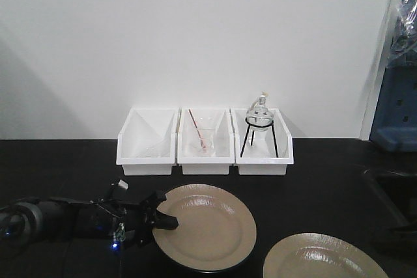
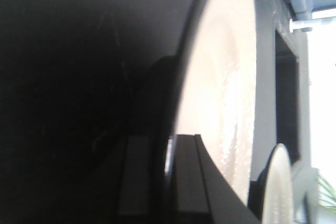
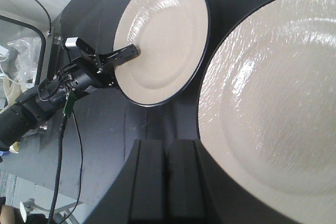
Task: Arrange circular plates on left workspace
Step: 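Push the plate nearest the left gripper toward the middle with the left gripper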
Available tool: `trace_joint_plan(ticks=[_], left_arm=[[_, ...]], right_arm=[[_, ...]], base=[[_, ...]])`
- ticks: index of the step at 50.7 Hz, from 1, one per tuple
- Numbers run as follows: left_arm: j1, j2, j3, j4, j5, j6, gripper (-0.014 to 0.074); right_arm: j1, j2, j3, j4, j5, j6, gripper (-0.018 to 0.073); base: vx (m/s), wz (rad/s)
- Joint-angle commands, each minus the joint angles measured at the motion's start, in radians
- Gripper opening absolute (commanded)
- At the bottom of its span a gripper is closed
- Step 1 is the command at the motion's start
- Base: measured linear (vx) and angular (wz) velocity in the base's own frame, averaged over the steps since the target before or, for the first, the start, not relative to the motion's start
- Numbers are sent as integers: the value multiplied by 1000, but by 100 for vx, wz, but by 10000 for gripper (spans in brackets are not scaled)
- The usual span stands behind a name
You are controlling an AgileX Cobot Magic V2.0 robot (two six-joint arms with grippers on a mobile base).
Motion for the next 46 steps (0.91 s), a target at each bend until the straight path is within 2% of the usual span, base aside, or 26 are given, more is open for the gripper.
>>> trace_joint_plan(ticks=[1, 12, 20, 25, 31, 39, 46], left_arm=[[-7, -77, -38, -70, 24, 44, 156], [2, -77, -38, -62, 25, 123, 421], [43, -77, -38, -57, 30, 147, 540], [81, -80, -38, -35, 67, 146, 552], [144, -83, -38, -26, 172, 146, 552], [234, -83, -38, -28, 305, 146, 544], [273, -83, -38, -28, 372, 146, 536]], right_arm=[[-6, -26, -29, 59, 22, -14, -1], [-6, -26, -29, 59, 22, -14, -1], [-6, -26, -29, 57, 20, -21, -1], [-6, -26, -29, 56, 14, -61, -1], [-6, -26, -29, 35, -30, -124, 2], [-6, -26, -29, 14, -88, -113, 3], [-6, -26, -29, 7, -88, -113, 6]], base=[[0, 0], [0, 0], [0, 0], [0, 0], [0, 0], [0, 0], [0, 0]])
